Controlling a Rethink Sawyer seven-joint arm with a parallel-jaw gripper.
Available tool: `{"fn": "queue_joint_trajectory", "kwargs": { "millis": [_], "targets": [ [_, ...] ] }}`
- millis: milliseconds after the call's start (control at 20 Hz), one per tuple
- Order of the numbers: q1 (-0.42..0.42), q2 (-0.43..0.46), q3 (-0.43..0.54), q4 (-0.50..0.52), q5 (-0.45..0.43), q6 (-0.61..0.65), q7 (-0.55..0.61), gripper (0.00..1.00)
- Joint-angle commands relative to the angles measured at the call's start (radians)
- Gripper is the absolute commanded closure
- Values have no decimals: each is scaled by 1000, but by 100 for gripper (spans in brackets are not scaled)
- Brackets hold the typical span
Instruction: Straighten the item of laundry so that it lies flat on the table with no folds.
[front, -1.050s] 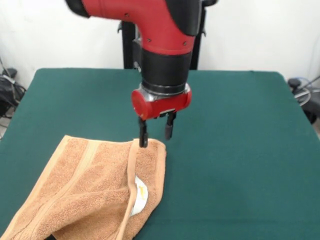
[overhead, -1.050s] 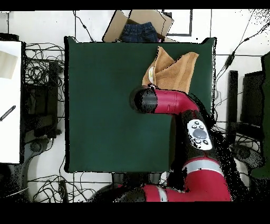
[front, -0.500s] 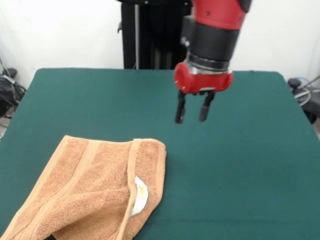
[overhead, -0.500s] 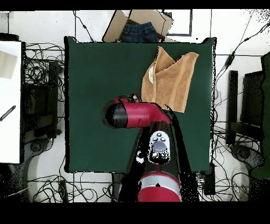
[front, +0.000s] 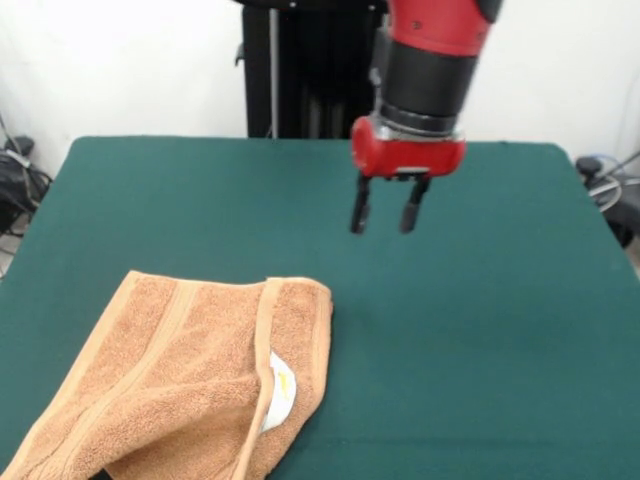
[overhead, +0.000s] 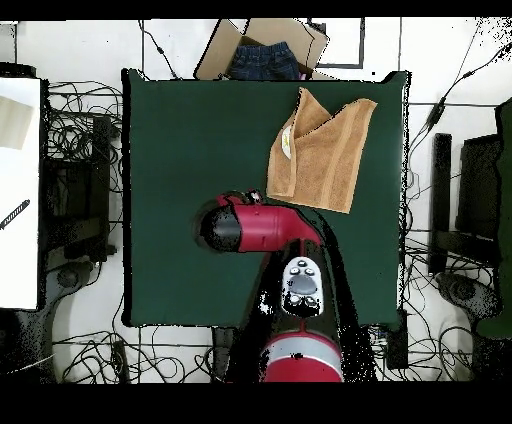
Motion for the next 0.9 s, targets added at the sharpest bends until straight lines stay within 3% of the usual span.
{"fn": "queue_joint_trajectory", "kwargs": {
  "millis": [50, 200, 400, 900],
  "targets": [
    [-157, 49, 107, 10, -4, 74, 54, 0],
    [-211, 75, 142, -74, -19, 160, -23, 0],
    [-247, 103, 174, -106, -37, 179, -47, 0],
    [-268, 155, 224, -108, -89, 87, -23, 0]
  ]
}}
